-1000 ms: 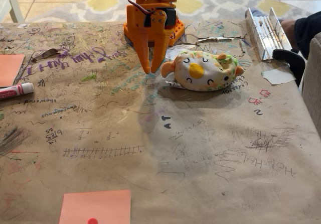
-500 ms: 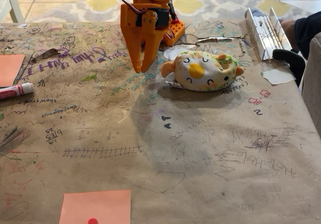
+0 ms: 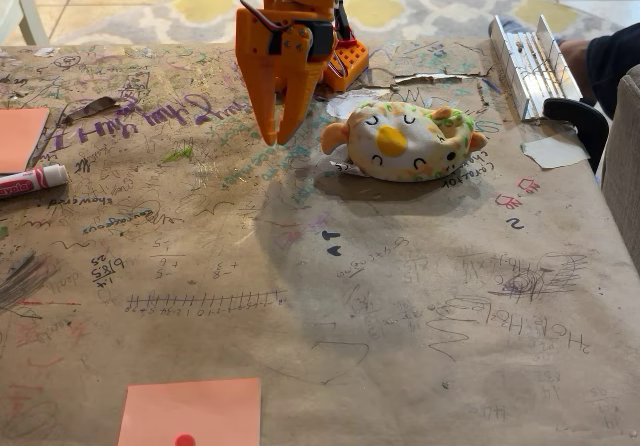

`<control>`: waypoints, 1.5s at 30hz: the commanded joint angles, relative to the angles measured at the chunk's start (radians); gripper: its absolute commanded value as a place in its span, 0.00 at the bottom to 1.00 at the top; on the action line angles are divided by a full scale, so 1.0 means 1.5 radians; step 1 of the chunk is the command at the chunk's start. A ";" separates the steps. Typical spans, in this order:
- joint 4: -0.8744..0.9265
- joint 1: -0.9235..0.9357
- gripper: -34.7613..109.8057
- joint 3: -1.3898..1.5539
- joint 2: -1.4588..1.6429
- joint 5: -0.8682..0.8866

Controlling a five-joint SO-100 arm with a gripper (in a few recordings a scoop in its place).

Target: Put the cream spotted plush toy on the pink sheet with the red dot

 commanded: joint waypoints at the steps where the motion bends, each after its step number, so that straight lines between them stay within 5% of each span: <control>1: 0.097 -0.052 0.24 -0.231 -0.160 0.027; 7: 0.200 -0.193 0.53 -0.479 -0.444 -0.037; 11: 0.186 -0.244 0.55 -0.523 -0.567 -0.056; 21: -0.157 -0.460 0.54 -0.376 -0.848 0.098; 23: -0.217 -0.507 0.45 -0.342 -0.884 0.129; 25: -0.216 -0.549 0.24 -0.359 -0.898 0.189; 30: -0.213 -0.618 0.24 -0.331 -0.881 0.276; 36: -0.026 -0.591 0.24 -0.343 -0.661 0.303; 42: 0.255 -0.522 0.24 -0.509 -0.466 0.205; 45: 0.277 -0.449 0.24 -0.574 -0.421 0.185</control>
